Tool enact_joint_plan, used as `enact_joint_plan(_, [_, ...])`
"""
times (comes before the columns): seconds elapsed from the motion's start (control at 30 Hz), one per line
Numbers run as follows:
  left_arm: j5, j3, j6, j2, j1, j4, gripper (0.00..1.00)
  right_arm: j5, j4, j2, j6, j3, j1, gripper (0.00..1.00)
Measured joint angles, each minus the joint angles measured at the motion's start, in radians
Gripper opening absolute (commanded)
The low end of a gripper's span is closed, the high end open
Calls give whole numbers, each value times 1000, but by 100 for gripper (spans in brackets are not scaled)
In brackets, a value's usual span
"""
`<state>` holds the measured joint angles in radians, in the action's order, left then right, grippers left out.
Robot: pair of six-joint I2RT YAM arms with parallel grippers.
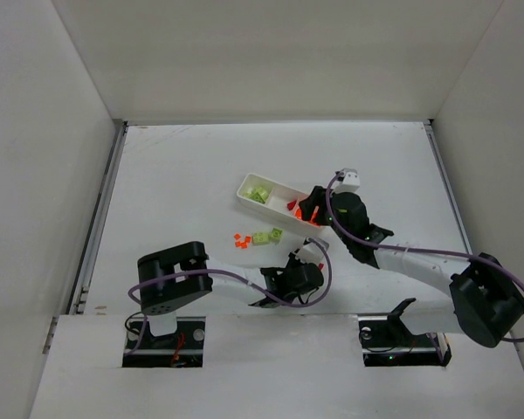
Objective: Sort the legos into containers by color
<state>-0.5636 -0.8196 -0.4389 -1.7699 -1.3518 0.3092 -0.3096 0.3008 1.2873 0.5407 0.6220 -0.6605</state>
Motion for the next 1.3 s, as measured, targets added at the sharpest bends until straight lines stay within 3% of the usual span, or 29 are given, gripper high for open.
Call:
enact_joint_plan(0.27, [-51, 74, 3, 68, -39, -5, 14, -22, 7, -48, 14, -43, 14, 75])
enact_joint_plan(0.53, [-107, 132, 1, 340, -53, -37, 16, -35, 23, -80, 26, -53, 33, 75])
enact_joint_plan(0.63, [-133, 132, 5, 423, -10, -34, 18, -43, 26, -106, 40, -73, 58, 74])
enact_joint_plan(0.73, [-124, 125, 5, 451, 116, -21, 19, -47, 31, -110, 53, -85, 77, 73])
enact_joint_plan(0.97, [46, -50, 10, 278, 430, -11, 18, -50, 32, -109, 66, -94, 80, 72])
enact_joint_plan(1.3, [193, -246, 49, 30, 523, -59, 18, -50, 45, -109, 67, -94, 79, 73])
